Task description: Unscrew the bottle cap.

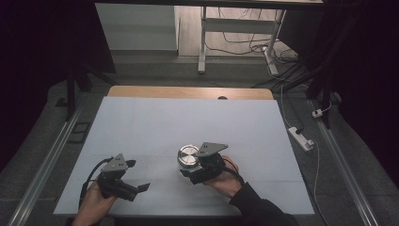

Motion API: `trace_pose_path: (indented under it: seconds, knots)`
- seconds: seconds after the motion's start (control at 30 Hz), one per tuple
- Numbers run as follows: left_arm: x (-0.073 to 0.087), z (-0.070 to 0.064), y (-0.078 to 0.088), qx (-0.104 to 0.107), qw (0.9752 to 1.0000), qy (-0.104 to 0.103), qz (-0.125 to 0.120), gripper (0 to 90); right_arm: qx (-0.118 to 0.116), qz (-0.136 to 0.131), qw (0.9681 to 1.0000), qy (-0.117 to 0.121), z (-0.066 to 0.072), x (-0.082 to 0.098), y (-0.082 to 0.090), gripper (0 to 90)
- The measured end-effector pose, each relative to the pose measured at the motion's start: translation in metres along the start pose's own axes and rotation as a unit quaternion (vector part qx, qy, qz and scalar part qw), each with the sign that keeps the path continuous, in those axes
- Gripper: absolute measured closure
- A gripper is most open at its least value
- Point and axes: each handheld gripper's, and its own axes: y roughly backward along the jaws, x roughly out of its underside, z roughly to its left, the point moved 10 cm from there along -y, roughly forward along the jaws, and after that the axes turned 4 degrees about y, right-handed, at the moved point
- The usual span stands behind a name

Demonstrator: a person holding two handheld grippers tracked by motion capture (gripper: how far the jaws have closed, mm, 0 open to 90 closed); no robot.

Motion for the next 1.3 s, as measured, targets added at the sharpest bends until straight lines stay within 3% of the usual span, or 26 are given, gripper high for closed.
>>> trace_pose_path:
  seconds: [0.2, 0.37, 0.53, 0.67, 0.77, 0.9, 0.97, 1.13, 1.3]
  knots:
    - [-0.02, -0.001, -0.009, 0.012, 0.9998, -0.018, -0.005, 0.0, -0.002, 0.002, 1.0, 0.004, 0.0, 0.001, -0.001, 14.7]
    - [-0.037, -0.005, -0.018, 0.028, 0.9985, -0.046, -0.008, 0.0, -0.007, 0.002, 0.9999, 0.011, 0.002, 0.001, -0.003, 14.7]
    - [-0.057, -0.012, -0.028, 0.059, 0.9955, -0.073, -0.013, 0.0, -0.012, 0.002, 0.9998, 0.013, 0.004, 0.001, -0.003, 14.7]
    - [-0.072, -0.018, -0.037, 0.086, 0.9915, -0.097, -0.013, 0.0, -0.016, 0.0, 0.9997, 0.018, 0.005, 0.001, -0.003, 14.7]
    - [-0.08, -0.024, -0.044, 0.108, 0.9869, -0.119, -0.01, 0.0, -0.019, 0.0, 0.9996, 0.019, 0.006, 0.001, -0.003, 14.7]
    - [-0.088, -0.032, -0.05, 0.139, 0.9788, -0.151, -0.002, 0.0, -0.027, 0.001, 0.9994, 0.022, 0.009, 0.0, -0.004, 14.7]
    - [-0.091, -0.037, -0.054, 0.159, 0.9731, -0.167, 0.001, 0.0, -0.034, 0.001, 0.9991, 0.027, 0.012, 0.0, -0.004, 14.7]
    - [-0.096, -0.045, -0.059, 0.188, 0.9625, -0.196, 0.008, 1.4, -0.05, 0.001, 0.9979, 0.042, 0.019, 0.0, -0.005, 14.7]
    - [-0.097, -0.054, -0.061, 0.224, 0.9486, -0.223, 0.011, 6.8, -0.066, 0.001, 0.9966, 0.05, 0.025, -0.001, -0.005, 14.7]
